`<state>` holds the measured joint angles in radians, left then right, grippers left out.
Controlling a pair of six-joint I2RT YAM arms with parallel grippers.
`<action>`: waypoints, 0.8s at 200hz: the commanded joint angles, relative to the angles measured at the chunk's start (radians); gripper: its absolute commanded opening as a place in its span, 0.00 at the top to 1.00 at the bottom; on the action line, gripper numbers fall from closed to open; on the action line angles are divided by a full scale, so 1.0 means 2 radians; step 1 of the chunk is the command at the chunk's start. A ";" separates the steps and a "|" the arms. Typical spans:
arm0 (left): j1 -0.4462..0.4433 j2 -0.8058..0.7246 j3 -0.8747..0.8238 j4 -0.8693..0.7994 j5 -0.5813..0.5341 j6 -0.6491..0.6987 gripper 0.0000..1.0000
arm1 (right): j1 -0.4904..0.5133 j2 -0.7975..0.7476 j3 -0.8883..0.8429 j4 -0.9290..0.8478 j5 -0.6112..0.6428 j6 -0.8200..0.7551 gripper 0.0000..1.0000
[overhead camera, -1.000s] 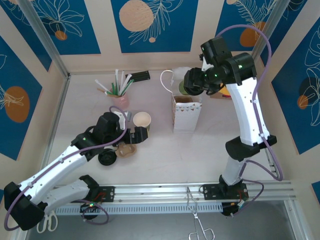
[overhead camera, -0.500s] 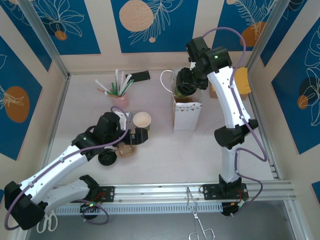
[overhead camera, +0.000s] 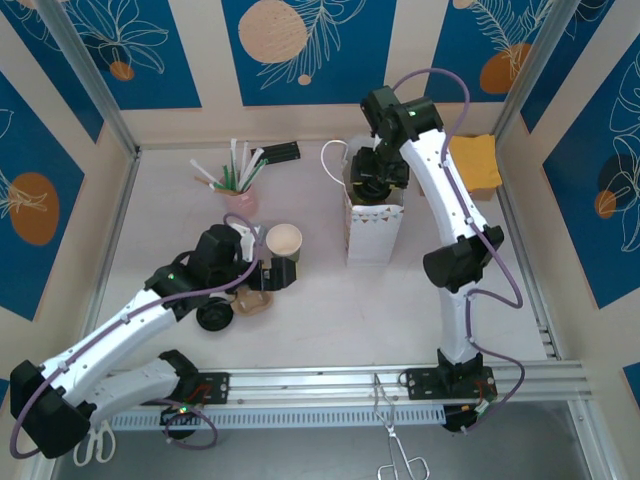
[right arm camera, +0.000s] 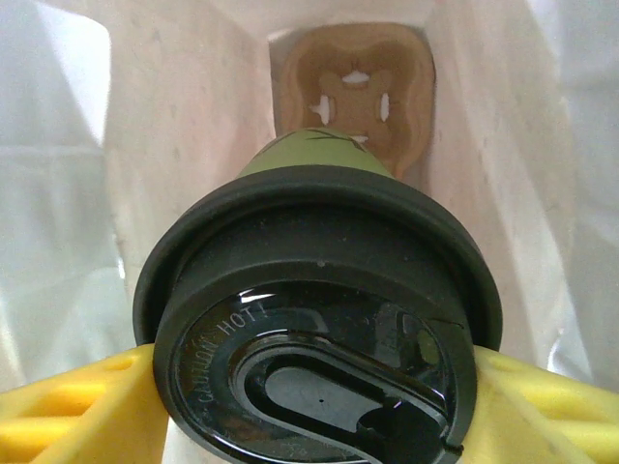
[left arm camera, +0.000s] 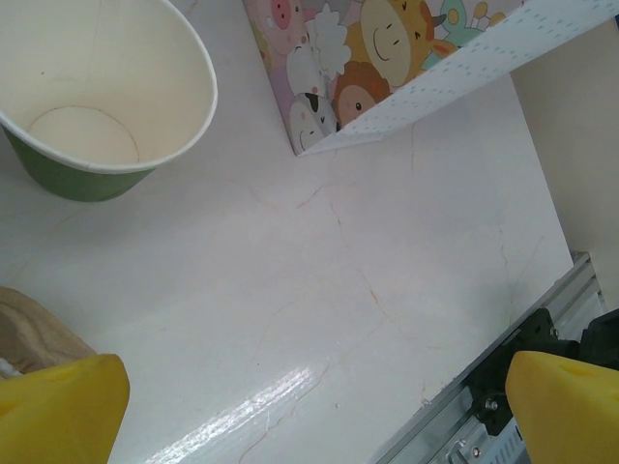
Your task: Pack the takeout coffee
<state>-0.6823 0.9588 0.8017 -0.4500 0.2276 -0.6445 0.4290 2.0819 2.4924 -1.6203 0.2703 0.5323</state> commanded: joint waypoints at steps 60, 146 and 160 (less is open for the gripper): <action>-0.006 0.009 0.006 0.011 0.005 0.004 0.00 | 0.030 -0.021 -0.060 -0.074 -0.005 0.001 0.31; -0.006 0.021 0.005 0.022 0.010 -0.003 0.00 | 0.046 -0.094 -0.172 -0.058 -0.019 -0.008 0.31; -0.006 0.026 0.007 0.023 0.011 -0.002 0.00 | 0.048 -0.109 -0.195 -0.055 -0.020 -0.010 0.31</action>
<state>-0.6830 0.9943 0.8017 -0.4286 0.2291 -0.6479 0.5117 1.9324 2.1601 -1.6196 0.2573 0.5282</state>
